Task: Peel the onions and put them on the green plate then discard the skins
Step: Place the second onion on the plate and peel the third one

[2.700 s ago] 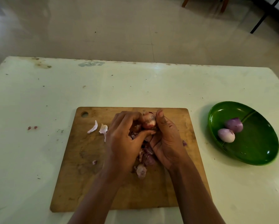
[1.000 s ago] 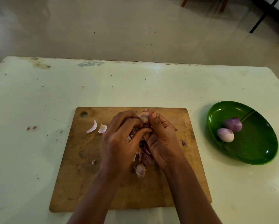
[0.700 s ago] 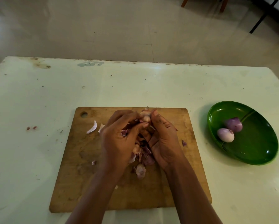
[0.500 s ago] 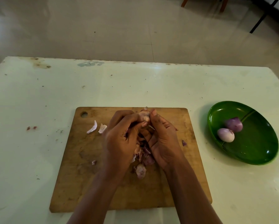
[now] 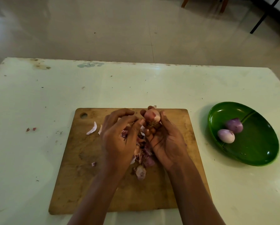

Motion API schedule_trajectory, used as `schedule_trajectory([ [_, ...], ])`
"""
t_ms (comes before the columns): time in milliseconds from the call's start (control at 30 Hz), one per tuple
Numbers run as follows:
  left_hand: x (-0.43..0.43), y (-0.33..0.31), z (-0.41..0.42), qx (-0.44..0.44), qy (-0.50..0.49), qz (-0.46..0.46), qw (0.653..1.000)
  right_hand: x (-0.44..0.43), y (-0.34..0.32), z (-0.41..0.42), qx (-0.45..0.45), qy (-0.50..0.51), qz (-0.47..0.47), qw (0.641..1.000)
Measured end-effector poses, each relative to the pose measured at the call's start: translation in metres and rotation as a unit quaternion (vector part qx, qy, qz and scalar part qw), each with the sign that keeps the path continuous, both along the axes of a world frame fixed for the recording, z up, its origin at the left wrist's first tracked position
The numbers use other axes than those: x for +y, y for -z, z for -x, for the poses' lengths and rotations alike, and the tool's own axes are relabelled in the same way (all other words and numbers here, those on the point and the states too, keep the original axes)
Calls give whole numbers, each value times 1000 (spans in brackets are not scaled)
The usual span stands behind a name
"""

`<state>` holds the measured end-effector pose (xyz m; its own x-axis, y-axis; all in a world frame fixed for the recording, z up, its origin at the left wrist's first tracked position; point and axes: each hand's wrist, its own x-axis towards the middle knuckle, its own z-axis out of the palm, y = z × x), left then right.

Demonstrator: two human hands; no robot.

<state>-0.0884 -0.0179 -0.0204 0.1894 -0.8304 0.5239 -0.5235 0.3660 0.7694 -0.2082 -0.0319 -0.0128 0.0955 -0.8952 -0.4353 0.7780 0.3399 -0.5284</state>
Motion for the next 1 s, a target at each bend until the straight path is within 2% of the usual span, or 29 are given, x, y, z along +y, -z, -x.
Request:
schedule_trajectory([
  [267,1,0,3,-14,56,12,998,2,-4,-3,1,-65,60,996],
  [533,4,-2,2,20,61,11,998,3,-4,-5,20,-91,93,991],
  [833,2,1,-1,19,19,7,1000,1,-2,-4,16,-68,30,997],
  [1000,3,1,-3,66,-35,19,997,0,0,1,-37,-28,6,999],
])
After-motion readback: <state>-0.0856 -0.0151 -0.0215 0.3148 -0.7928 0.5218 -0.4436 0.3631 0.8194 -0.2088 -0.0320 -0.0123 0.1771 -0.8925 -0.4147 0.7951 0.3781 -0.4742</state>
